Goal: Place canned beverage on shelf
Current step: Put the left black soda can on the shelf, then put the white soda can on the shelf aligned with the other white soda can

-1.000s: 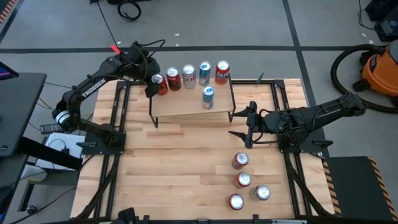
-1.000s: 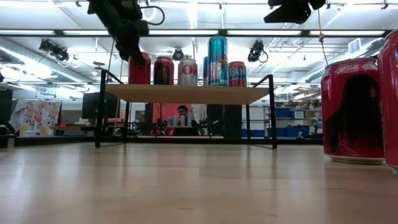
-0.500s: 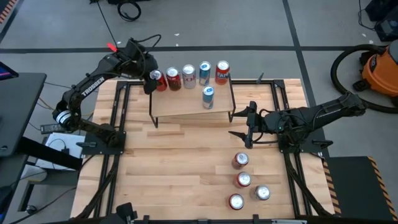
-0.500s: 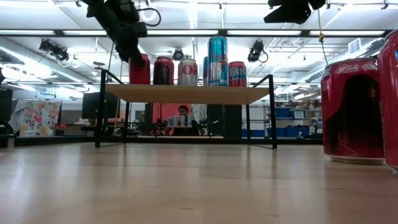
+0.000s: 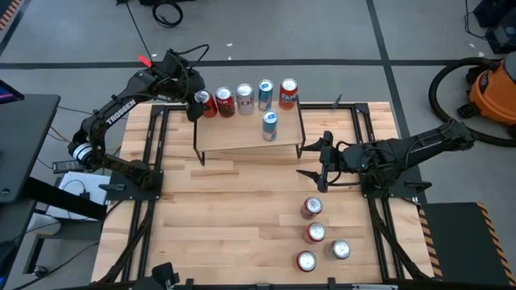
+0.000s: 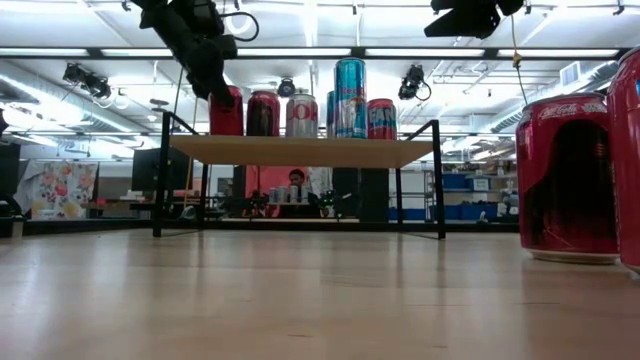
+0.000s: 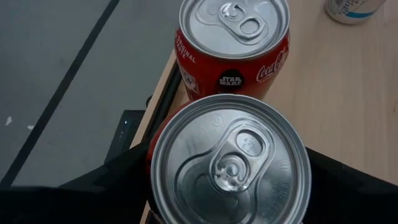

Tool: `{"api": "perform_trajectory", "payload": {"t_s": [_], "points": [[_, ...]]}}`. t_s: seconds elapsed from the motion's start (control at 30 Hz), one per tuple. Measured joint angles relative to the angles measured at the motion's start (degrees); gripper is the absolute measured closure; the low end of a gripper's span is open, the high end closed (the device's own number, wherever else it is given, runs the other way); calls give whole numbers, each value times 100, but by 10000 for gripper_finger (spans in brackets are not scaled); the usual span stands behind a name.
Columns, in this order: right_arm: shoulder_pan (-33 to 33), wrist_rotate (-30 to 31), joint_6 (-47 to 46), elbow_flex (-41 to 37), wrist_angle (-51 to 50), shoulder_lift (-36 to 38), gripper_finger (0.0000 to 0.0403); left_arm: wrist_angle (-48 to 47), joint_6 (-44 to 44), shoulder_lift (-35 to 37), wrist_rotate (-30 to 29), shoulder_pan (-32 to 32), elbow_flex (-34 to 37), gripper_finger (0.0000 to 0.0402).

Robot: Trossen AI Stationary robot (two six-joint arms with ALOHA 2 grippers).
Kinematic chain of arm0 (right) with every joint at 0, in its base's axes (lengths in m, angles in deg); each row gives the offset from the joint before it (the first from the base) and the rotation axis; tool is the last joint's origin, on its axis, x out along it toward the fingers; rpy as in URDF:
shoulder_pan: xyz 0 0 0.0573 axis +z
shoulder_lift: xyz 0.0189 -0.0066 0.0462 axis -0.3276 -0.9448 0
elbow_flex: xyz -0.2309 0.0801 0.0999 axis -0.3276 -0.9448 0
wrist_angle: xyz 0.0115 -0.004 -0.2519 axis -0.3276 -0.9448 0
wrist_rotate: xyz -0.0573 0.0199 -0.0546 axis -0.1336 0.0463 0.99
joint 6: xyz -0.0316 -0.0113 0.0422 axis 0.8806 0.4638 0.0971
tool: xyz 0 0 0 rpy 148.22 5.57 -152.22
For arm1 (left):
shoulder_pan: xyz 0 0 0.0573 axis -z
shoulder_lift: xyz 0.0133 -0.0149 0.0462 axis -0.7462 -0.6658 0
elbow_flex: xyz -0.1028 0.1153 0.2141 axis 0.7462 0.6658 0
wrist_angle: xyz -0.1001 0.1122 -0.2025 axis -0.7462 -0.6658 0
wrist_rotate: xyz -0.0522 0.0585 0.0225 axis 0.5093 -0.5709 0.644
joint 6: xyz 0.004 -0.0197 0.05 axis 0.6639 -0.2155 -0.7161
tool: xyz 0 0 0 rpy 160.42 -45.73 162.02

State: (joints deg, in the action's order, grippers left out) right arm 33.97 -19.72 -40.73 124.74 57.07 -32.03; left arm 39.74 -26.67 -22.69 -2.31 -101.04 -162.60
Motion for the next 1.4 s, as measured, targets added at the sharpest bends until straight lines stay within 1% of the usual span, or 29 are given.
{"api": "perform_trajectory", "payload": {"t_s": [0.13, 0.27, 0.47, 0.57, 0.7, 0.77, 1.07, 1.4], "points": [[0, 0, 0, 0, 0, 0, 53, 0, 63, 0, -66, 1, 0, 83], [0, 0, 0, 0, 0, 0, 53, -1, 153, 0, -369, 1, 0, 83], [-1, 0, 0, 0, 1, 0, 53, 2, 213, 0, -381, 31, 0, 81], [-2, -2, 0, 0, 2, 0, 53, 3, 292, 0, -382, 33, 0, 63], [-2, 0, 0, 0, 10, 0, 53, 72, 345, 2, -429, 40, -7, 16], [-2, 0, 0, 0, 20, 0, 53, 61, 329, 2, -435, 71, -7, 7], [-2, 0, 1, 0, 27, -1, 53, 18, 292, 2, -539, 95, -34, 11], [0, 0, 10, 0, 26, -1, 53, -63, 566, 4, -541, 95, -451, 11]]}}
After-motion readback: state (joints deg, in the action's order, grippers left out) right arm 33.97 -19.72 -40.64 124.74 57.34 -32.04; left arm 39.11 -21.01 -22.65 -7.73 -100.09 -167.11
